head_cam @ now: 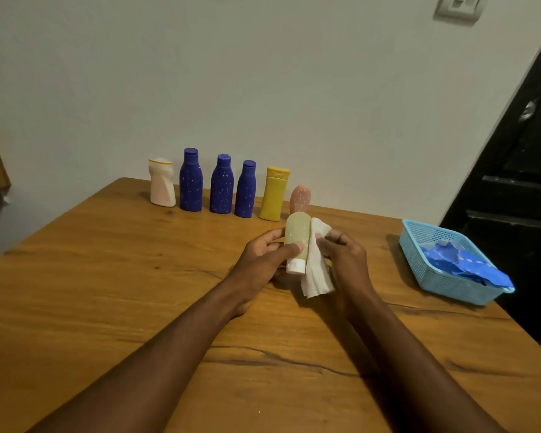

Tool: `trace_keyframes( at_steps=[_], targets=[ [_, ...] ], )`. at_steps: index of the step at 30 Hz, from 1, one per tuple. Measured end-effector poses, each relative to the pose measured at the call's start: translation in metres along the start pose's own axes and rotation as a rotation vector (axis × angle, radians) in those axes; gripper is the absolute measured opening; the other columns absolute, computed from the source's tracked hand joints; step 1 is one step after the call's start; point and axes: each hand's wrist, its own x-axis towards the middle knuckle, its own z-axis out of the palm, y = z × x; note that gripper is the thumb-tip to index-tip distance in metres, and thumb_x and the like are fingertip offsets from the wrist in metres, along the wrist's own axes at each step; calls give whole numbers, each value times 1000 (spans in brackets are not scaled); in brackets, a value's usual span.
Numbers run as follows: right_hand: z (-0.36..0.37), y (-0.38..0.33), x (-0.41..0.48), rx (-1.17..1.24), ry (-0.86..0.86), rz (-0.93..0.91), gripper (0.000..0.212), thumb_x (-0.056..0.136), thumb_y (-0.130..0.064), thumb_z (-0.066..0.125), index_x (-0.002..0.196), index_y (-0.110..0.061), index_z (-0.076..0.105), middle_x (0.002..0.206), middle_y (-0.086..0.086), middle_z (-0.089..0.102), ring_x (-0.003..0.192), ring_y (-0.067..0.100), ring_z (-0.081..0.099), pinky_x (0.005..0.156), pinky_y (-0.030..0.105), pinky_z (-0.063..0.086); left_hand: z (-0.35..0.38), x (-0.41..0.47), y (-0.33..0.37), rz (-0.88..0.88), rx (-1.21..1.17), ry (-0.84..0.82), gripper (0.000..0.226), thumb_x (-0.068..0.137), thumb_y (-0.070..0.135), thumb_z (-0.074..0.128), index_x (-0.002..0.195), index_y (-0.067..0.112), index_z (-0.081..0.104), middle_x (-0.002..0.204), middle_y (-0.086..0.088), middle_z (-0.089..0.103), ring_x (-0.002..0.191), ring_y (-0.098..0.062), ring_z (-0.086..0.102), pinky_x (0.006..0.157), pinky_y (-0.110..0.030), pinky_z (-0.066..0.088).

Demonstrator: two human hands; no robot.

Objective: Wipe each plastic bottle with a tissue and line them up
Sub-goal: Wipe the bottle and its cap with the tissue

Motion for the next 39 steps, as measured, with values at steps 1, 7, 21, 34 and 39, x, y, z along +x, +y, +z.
trace_keyframes(
  at_steps=[1, 7, 21, 34, 39],
  targets=[
    [1, 0, -3, 16, -41, 50, 16, 98, -16, 58, 109, -10, 69, 100, 7, 74, 91, 25, 71, 65, 30, 57, 0, 0, 0, -3, 5, -5, 58, 96, 26, 72, 149, 20, 50, 119, 0, 77, 109, -21, 74, 99, -49, 58],
    [-7, -2, -9, 149, -232, 249, 27, 100, -24, 56, 119, -9, 68, 109, 14, 75, 102, 32, 72, 87, 46, 57, -2, 2, 4, -4, -34, -14, 52, 93, 27, 76, 140, 32, 54, 116, 1, 78, 109, -20, 74, 103, -49, 56],
    [-27, -6, -1, -281, 158, -483, 4, 97, -20, 62, 95, -21, 66, 93, -5, 69, 93, 13, 68, 75, 29, 58, 1, -7, 6, 1, 16, 13, 41, 93, 27, 75, 131, 17, 66, 110, -8, 79, 107, -35, 73, 94, -55, 56],
    [-12, 13, -9, -759, -220, -656, 30, 91, -13, 70, 121, -20, 70, 106, -5, 67, 92, 5, 62, 76, 25, 57, 1, -6, 5, -102, -116, 9, 24, 105, 19, 59, 127, 14, 69, 121, -13, 75, 107, -27, 74, 81, -43, 63],
    [-18, 8, -1, -718, -16, -679, 23, 89, -9, 70, 109, -18, 75, 101, -5, 67, 90, 5, 61, 75, 30, 59, 5, -9, 9, -178, -173, -71, 28, 106, 17, 56, 133, 15, 64, 130, -13, 69, 117, -29, 69, 82, -42, 63]
  ],
)
